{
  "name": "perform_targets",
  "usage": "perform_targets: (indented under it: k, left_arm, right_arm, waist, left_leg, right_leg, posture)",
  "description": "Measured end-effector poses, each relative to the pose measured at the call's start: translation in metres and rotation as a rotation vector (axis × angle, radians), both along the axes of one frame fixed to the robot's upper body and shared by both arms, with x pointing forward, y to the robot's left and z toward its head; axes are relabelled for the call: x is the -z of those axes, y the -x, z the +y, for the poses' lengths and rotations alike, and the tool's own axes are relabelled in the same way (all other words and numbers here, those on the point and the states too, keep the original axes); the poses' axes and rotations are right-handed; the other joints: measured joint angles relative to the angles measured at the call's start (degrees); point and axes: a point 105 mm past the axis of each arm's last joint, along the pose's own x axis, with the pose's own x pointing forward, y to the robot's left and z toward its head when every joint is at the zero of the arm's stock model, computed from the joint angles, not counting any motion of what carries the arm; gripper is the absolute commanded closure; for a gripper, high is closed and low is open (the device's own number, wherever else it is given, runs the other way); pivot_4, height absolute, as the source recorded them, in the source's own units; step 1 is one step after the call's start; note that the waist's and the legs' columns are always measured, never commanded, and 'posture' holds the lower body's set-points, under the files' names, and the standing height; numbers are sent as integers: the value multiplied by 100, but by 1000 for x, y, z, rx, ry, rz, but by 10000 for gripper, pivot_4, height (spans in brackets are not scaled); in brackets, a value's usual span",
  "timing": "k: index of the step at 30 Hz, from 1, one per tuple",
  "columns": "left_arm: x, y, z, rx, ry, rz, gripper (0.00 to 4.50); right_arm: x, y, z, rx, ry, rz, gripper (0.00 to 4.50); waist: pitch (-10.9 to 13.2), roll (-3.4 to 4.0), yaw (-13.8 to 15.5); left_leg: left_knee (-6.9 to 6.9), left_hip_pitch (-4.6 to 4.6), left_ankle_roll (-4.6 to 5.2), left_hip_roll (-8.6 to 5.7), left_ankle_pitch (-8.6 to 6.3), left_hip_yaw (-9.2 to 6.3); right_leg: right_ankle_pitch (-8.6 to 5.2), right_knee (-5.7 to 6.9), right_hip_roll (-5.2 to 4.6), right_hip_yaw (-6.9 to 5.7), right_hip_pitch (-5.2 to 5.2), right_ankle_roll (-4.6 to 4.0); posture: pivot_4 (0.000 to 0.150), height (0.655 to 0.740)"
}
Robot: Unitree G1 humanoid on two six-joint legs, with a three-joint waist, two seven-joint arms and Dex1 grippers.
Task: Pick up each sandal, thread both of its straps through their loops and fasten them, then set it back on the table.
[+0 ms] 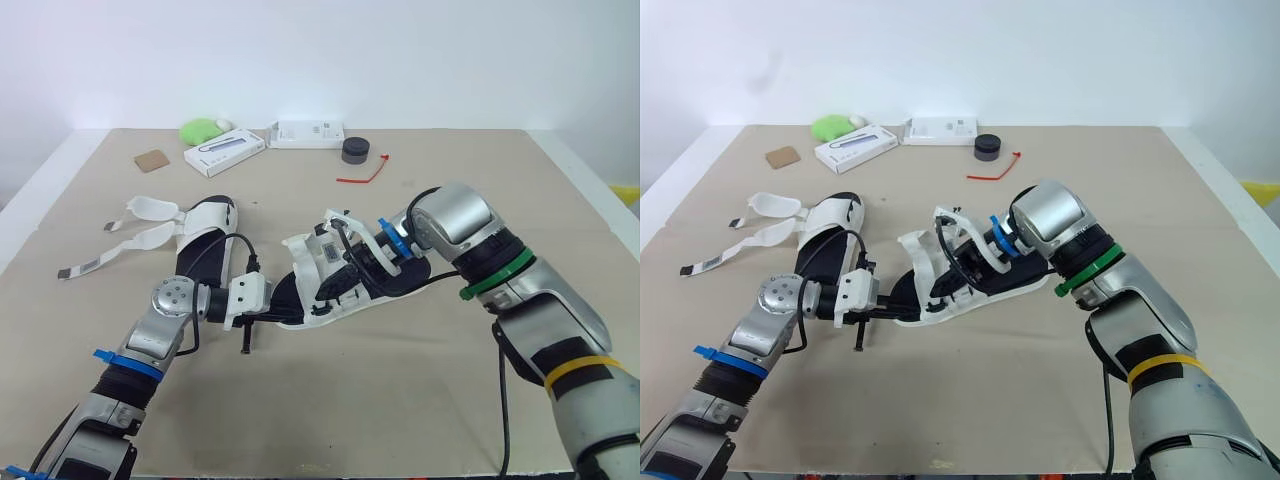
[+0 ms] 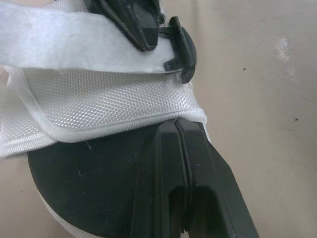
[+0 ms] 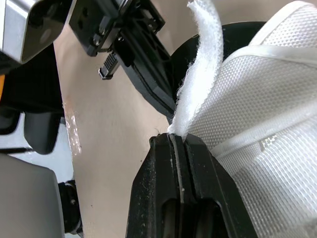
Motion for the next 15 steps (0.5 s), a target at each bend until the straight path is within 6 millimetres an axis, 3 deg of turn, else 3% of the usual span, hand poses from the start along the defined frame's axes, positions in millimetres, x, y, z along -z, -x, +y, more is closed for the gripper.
perform_targets:
  k: [15]
  left_arm:
    - [0,0,-1,8,2,6,45000]
  right_arm:
    - [-1,9,1,-48,16,-81,44604]
  waist:
    - [-4,2,2]
  left_leg:
    - [0,4,0,-3,0,-11]
  right_leg:
    - [-1,-3,3,-12,11,2]
  posture:
    - [1500,7400]
